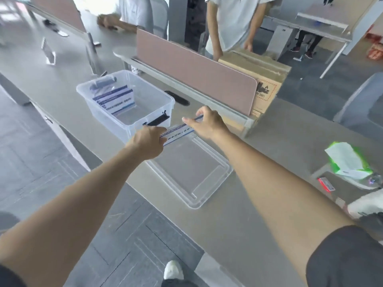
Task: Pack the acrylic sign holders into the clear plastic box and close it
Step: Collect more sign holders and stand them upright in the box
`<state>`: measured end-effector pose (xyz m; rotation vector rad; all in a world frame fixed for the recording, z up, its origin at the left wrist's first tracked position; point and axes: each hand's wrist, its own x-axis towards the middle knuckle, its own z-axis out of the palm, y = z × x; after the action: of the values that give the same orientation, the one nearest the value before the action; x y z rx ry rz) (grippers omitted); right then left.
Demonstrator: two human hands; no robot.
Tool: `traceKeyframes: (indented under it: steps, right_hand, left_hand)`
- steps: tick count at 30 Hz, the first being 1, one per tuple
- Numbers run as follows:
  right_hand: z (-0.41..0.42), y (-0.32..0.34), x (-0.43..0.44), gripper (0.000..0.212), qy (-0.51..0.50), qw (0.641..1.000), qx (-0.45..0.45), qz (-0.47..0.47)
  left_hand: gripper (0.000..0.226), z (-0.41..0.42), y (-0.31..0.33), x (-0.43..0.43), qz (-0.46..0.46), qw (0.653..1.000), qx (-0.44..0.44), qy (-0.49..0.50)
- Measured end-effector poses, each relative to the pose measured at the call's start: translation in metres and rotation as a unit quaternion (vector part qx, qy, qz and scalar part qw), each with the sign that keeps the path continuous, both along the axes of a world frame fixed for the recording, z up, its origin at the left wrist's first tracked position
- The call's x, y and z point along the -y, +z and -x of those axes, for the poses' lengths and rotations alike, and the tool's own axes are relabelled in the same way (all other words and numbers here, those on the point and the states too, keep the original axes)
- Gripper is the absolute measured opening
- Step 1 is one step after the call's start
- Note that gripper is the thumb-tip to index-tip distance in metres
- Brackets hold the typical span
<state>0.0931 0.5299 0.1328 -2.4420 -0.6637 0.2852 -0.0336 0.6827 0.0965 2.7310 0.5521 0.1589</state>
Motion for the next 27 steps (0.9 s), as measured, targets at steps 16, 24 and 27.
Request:
traceKeyframes:
  steps: [16,24,27]
  right_hand:
    - [-0.050,-0.004,-0.216,0.056,0.090,0.996,0.014,-0.016]
    - [-0.065,-0.004,-0.319,0.050,0.023,0.999,0.020,-0.027]
    - [-0.077,-0.010,-0.341,0.048,-0.008,0.999,0.022,-0.025]
  left_hand:
    - [0.027,-0.023,-0.003,-0.187,0.004,0.990,0.065,0.125]
    - [0.027,-0.057,-0.014,-0.305,0.045,0.995,0.071,0.059]
    - [0.026,-0.074,-0.018,-0.333,0.063,0.996,0.060,0.029]
